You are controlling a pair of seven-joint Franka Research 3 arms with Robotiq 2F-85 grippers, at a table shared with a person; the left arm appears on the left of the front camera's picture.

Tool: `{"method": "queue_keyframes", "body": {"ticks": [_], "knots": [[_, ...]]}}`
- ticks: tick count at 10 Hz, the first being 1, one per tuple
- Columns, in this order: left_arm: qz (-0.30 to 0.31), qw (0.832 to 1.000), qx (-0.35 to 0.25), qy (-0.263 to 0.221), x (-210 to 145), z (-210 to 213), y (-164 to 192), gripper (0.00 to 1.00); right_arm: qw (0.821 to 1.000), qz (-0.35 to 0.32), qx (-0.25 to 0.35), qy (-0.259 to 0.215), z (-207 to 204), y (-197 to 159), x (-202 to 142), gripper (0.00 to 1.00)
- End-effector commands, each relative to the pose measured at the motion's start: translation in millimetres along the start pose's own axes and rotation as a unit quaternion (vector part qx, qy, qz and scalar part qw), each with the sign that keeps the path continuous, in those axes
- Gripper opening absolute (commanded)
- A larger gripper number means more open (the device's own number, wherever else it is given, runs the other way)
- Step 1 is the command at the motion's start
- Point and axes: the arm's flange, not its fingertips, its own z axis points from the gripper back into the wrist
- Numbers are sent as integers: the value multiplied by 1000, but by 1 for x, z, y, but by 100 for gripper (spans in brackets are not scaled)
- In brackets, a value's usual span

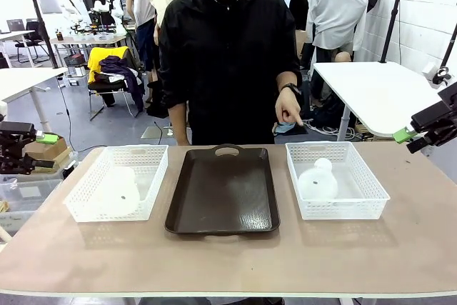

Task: Prepare the laboratory tools.
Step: Pick up the Big flask that the person points to.

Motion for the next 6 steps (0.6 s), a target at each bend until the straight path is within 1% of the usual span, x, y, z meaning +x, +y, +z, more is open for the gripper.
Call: {"method": "queue_keyframes", "body": {"ticks": [1,6], "knots": [[3,1000,-2,-2,-1,1,-1,100,1000,1,-1,-1,0,1,1,100],[3,1000,-2,-2,-1,1,-1,100,1000,1,-1,-1,0,1,1,100]]}}
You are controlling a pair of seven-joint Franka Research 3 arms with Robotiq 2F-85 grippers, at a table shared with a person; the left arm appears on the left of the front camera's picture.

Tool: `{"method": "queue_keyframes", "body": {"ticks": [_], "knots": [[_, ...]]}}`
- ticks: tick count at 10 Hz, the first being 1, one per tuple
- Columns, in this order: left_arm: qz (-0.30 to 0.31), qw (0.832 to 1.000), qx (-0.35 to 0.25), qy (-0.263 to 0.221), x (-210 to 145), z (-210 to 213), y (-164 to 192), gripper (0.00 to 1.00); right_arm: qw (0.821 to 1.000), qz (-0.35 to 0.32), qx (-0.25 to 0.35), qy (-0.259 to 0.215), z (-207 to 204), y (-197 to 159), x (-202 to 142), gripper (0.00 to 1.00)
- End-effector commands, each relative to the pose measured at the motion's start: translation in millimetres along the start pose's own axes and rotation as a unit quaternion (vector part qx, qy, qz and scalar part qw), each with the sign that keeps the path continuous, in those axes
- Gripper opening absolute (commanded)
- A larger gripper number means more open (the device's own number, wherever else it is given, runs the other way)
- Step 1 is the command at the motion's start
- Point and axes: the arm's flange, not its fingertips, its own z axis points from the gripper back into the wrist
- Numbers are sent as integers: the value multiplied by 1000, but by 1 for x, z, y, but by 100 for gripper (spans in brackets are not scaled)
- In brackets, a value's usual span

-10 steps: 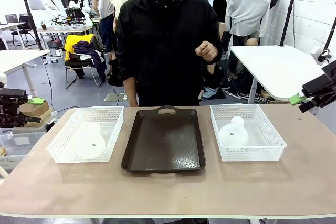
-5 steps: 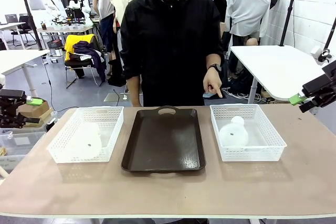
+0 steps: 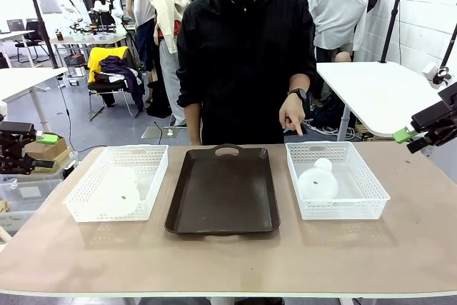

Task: Prepare the laboratory tools.
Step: Pick up the Big flask that the person points to.

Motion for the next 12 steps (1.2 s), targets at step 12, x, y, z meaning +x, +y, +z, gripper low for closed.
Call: {"method": "queue_keyframes", "body": {"ticks": [12], "knots": [[3,1000,-2,-2,-1,1,-1,100,997,-36,-67,28,-36,60,81,100]]}}
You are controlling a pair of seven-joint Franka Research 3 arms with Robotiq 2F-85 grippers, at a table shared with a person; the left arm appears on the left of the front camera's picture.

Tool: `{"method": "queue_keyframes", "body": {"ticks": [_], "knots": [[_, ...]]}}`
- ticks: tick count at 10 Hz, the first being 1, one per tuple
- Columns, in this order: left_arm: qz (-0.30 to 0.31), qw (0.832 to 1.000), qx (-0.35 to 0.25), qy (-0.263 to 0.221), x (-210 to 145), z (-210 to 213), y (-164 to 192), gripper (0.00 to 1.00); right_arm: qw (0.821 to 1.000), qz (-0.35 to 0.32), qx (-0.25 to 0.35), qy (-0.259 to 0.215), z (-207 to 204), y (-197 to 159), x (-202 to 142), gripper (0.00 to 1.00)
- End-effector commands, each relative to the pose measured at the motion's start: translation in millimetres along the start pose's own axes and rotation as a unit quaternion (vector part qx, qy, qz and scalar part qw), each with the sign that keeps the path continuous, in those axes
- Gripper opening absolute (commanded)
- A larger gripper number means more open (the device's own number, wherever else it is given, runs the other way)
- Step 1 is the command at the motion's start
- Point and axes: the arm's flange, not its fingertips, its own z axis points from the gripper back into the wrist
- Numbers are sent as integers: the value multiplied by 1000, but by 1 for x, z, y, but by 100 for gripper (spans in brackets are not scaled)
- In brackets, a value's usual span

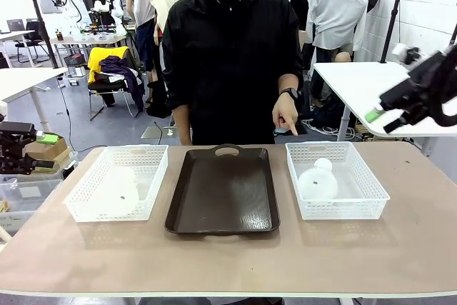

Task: Prepare the laboratory tools.
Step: Pick up the Big flask that the person points to.

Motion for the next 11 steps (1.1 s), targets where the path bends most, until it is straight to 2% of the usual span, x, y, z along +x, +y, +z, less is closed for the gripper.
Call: {"method": "queue_keyframes", "body": {"ticks": [1,2,3,4,6,7,8,11], "knots": [[3,1000,-2,-2,0,1,-1,100,996,-45,-65,34,-29,13,44,100],[3,1000,-2,-2,0,1,-1,100,991,-72,-109,41,-45,20,61,100],[3,1000,-2,-2,0,1,-1,100,985,-92,-131,63,-61,20,80,100],[3,1000,-2,-2,0,1,-1,100,980,-118,-146,63,-81,19,94,100],[3,1000,-2,-2,0,1,-1,100,957,-161,-234,66,-116,3,110,100],[3,1000,-2,-2,0,1,-1,100,948,-174,-257,74,-133,-7,114,100],[3,1000,-2,-2,0,1,-1,100,941,-182,-277,69,-150,-14,117,100],[3,1000,-2,-2,0,1,-1,100,933,-218,-267,106,-189,-42,112,100]]}}
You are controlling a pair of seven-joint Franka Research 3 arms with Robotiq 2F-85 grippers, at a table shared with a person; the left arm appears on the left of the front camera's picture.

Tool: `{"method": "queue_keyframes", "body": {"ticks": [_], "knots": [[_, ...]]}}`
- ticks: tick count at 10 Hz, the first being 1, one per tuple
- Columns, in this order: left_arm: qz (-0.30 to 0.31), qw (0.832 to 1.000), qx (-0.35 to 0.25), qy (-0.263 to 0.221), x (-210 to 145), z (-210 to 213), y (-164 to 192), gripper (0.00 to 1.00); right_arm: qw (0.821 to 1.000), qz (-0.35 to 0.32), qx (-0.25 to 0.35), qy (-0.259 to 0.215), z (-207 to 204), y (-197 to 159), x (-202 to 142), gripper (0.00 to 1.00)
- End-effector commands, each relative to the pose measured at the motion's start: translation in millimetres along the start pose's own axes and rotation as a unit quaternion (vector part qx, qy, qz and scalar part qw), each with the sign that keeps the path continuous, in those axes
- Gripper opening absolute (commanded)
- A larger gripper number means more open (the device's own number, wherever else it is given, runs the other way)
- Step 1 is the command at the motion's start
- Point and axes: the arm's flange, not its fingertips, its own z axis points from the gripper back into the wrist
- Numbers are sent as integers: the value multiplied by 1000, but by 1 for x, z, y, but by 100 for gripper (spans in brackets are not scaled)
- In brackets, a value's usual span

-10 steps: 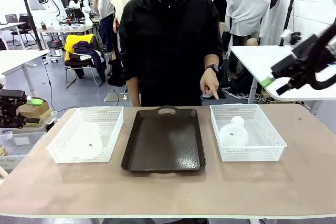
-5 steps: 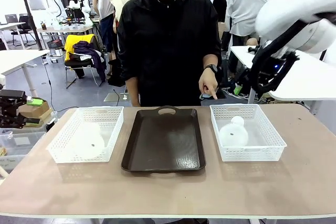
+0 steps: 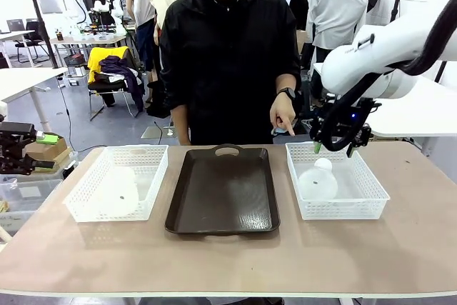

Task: Prepare the laboratory tools.
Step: Pick up the Big flask that the person points to.

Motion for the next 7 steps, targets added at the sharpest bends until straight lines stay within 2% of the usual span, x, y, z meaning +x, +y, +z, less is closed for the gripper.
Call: {"method": "queue_keyframes", "body": {"ticks": [1,2,3,6,7], "knots": [[2,1000,-2,-3,0,1,-1,100,1000,-12,1,16,-2,4,6,100],[2,1000,-2,-3,0,1,-1,100,999,38,30,3,12,-3,-4,100],[2,1000,-2,-3,0,1,-1,100,1000,-2,0,9,-10,0,1,100],[2,1000,-2,-3,0,1,-1,100,1000,8,6,7,-6,-1,1,100],[2,1000,-2,-3,0,1,-1,100,1000,-24,1,4,-4,0,-2,100]]}}
